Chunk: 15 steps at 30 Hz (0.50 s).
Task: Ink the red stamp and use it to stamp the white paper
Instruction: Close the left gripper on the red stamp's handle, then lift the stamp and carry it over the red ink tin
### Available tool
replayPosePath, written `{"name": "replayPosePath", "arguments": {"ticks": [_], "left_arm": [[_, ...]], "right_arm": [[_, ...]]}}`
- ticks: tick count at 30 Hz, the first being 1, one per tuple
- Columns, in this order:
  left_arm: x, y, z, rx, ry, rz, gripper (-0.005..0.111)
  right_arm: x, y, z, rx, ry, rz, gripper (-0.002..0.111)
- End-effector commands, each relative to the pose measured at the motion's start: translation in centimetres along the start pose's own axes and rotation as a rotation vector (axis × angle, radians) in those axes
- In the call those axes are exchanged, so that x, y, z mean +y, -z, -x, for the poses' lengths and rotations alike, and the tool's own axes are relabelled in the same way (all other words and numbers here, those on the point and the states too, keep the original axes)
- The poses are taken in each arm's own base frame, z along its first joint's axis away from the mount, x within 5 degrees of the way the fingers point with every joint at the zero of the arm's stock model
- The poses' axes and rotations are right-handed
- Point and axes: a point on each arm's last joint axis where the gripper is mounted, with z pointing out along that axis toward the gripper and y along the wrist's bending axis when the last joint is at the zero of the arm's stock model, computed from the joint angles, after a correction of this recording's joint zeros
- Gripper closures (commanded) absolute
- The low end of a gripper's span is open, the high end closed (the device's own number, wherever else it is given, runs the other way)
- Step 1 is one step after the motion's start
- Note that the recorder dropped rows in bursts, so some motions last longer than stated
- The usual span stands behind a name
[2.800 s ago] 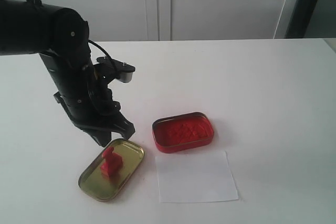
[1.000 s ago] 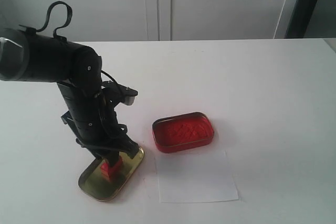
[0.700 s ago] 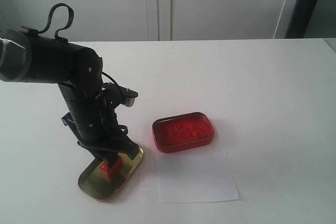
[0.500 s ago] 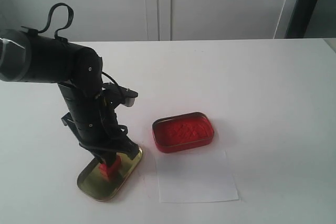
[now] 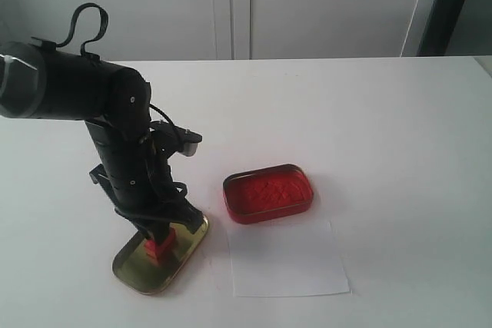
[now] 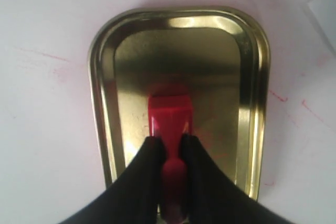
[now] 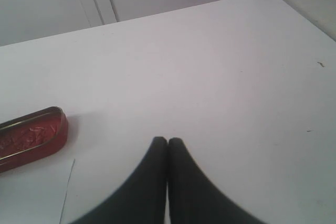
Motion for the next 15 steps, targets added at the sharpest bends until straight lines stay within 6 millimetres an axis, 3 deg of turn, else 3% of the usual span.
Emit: {"name": "replayPosePath", "arguments": {"ticks": [1,15], "left_arm": [[-0.3,1.1,0.2,0.026,0.0,-0.013,0.107],[-0.6,3.7,1.8,0.005,-0.042,-0.019,0.107]], "right_arm": [[0.0,0.0,0.0,-0.017,0.005,-0.001,0.108],[0.0,0.0,0.0,-0.017,0.005,-0.001,0.108]]}}
